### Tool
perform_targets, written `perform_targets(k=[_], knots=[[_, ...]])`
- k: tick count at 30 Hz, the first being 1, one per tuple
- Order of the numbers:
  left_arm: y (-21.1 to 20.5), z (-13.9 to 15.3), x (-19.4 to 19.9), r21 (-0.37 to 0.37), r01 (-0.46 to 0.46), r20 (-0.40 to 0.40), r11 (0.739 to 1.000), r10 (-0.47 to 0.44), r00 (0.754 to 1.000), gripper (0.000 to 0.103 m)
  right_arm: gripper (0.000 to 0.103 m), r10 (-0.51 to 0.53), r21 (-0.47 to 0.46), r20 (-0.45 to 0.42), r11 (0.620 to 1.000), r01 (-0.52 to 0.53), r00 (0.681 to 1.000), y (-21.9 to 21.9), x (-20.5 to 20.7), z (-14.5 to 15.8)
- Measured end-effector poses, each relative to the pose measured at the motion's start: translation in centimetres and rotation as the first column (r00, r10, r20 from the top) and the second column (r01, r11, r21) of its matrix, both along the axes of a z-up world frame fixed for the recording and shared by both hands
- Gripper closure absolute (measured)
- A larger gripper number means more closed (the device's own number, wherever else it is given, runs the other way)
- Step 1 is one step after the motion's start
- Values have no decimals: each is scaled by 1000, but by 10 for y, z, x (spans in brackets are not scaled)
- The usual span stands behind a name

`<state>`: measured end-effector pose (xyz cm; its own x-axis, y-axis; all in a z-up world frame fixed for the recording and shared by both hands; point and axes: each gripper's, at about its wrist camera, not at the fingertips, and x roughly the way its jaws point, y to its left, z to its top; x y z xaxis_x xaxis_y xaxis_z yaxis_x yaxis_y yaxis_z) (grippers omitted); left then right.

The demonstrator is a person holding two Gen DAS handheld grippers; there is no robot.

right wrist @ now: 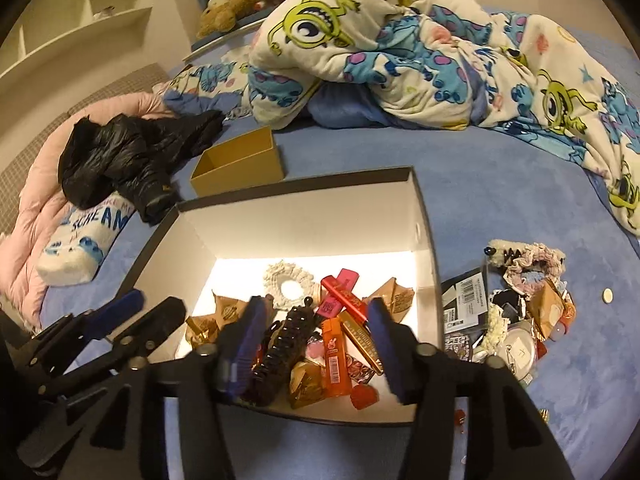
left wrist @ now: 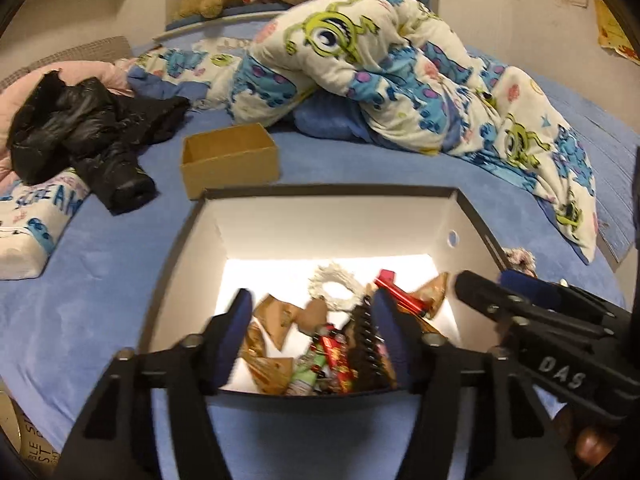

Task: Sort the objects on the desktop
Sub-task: 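Carry the bead string and pink item over the shoebox and open both tools, then move both tools back to the pile, left tool toward the clear vial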

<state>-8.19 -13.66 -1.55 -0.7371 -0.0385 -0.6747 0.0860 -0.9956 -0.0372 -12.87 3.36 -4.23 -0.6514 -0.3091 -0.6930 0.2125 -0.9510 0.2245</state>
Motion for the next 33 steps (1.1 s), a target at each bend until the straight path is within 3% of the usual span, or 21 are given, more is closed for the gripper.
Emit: perform_targets(k=[2,7,19,33], knots=[[-6,6,2,-6,-30,-13,1000,30,999,16,37,-11,1,-7,1000,11,1000,2,-1,4],[-9,21,4,-35,-28,-30,999,27,999,14,18,-28,-2,-38,1000,27,999,6,2,22],[44,43,10,-2,51,-72,999,-51,996,4,17,-81,-16,-98,997,80,992,51,16,61],[175,24,29,21,256,-40,966,-255,966,4,17,-241,39,-78,969,245,967,182,47,40]])
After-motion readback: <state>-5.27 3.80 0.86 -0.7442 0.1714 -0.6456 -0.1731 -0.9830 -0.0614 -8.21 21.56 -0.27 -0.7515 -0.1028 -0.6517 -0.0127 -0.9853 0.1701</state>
